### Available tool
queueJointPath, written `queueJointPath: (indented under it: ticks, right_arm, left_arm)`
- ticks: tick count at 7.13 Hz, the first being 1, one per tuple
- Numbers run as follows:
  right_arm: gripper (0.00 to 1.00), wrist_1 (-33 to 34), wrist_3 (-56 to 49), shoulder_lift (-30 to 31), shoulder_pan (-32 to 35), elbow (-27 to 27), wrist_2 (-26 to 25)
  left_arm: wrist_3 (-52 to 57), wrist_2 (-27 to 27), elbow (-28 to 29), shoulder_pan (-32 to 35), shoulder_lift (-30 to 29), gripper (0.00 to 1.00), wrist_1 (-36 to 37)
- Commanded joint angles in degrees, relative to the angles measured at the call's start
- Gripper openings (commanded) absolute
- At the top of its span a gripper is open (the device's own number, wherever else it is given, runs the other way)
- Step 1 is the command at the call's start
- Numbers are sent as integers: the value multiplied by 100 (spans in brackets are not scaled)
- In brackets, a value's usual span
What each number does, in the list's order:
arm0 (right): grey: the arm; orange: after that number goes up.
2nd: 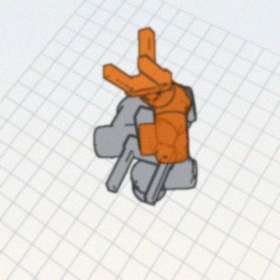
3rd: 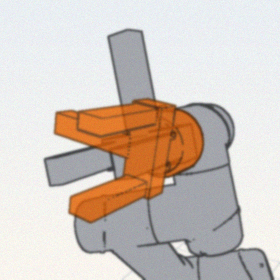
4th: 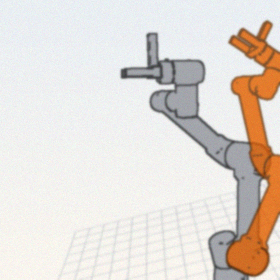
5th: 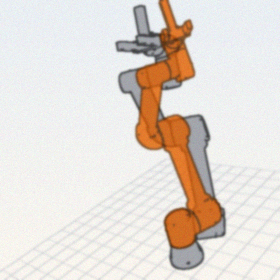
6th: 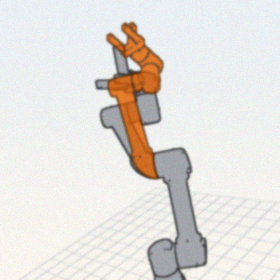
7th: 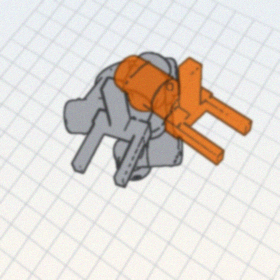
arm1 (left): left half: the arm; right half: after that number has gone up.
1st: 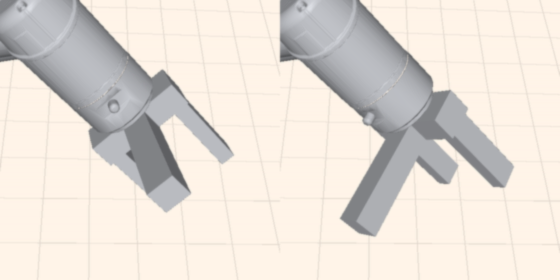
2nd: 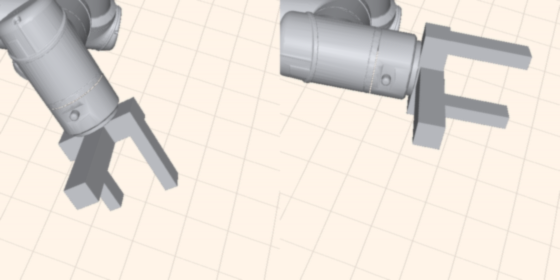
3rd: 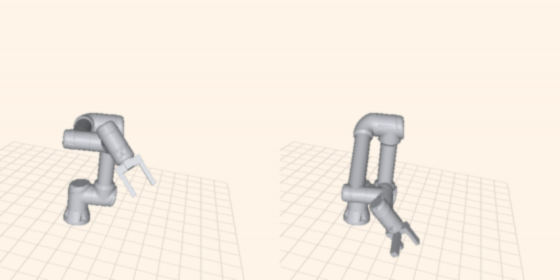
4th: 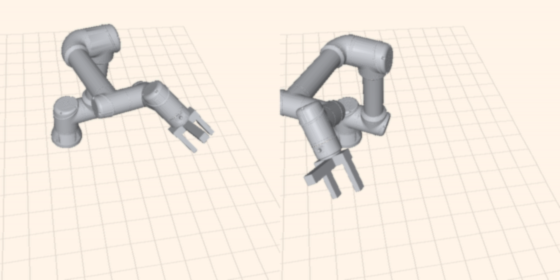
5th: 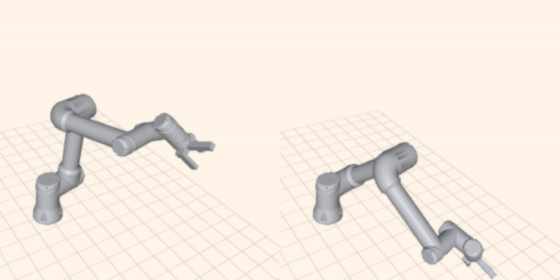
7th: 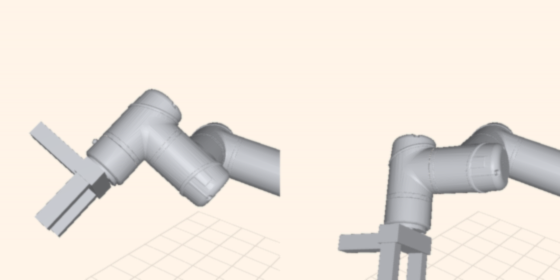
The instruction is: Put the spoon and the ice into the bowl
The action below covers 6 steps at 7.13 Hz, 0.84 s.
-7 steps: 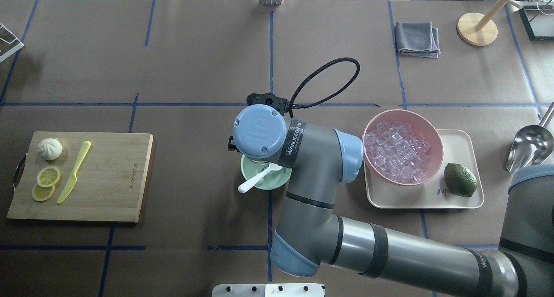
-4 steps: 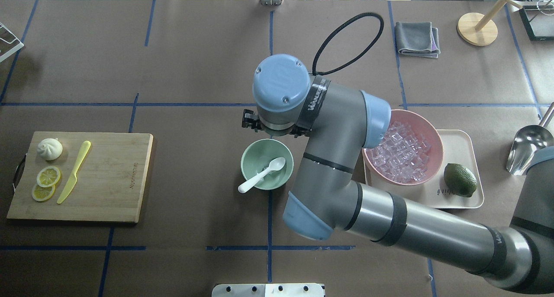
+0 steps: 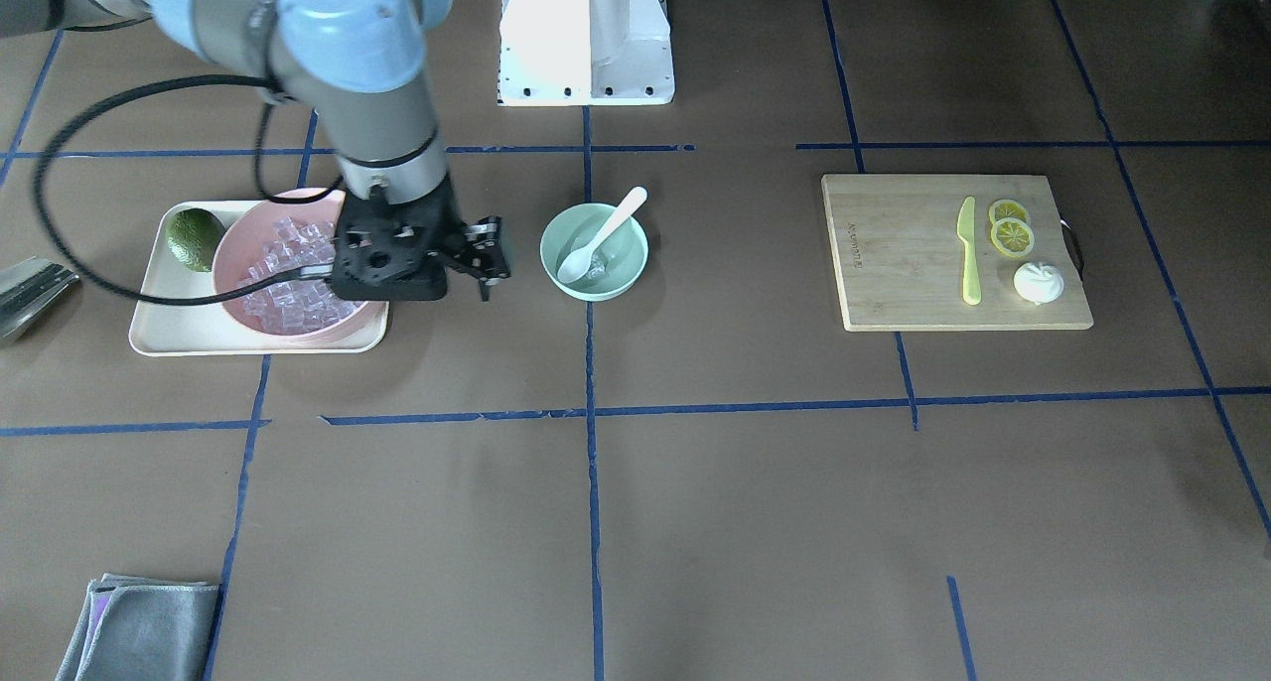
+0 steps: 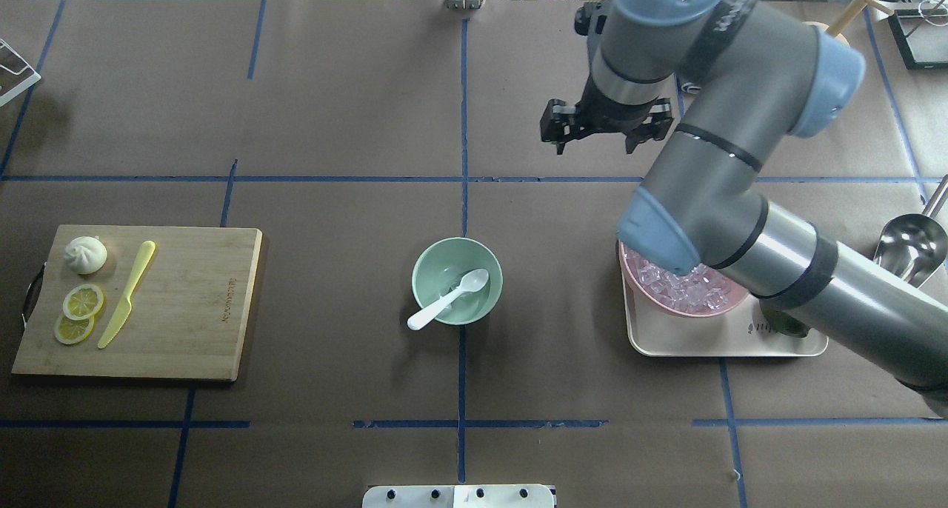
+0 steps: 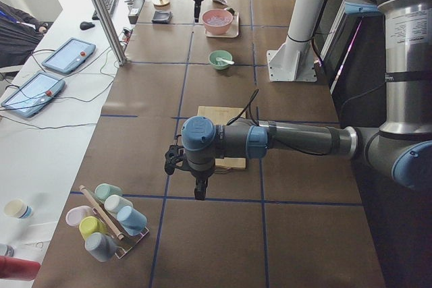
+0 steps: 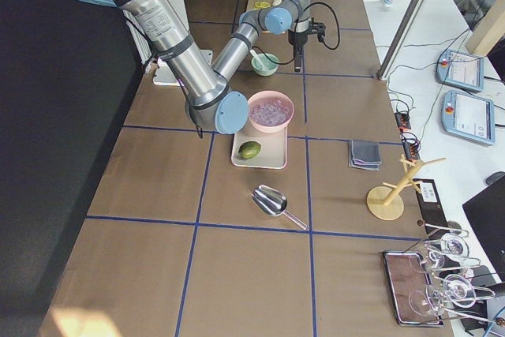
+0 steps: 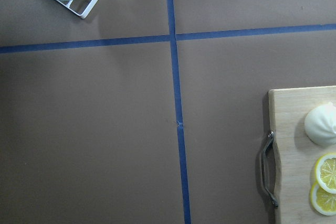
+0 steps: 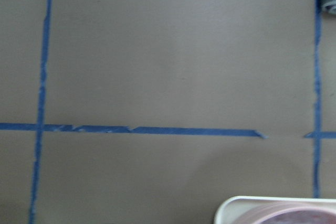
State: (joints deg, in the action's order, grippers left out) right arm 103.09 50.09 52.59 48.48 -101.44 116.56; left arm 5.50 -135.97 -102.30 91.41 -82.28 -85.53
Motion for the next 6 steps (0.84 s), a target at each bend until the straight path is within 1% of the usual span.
queueJointPath:
  ticks: [1,4,5,6]
  right_arm:
    - [100,10,-2231,977,1211,-271,681]
    - [100,-60,-4326,2085,2399,-289,1367]
    - [100,-69,-4854,2542,2821,-298,1474]
    - [100,-174,-5321,3094,3042,-368,1544]
  left_arm:
    - [30,237,-9,-1,-34,100,1]
    - [57,228,-106,-9,-60,100,-43]
    - [48,168,-106,-9,-60,100,1]
    - [-4,167,-97,-9,-52,100,-7]
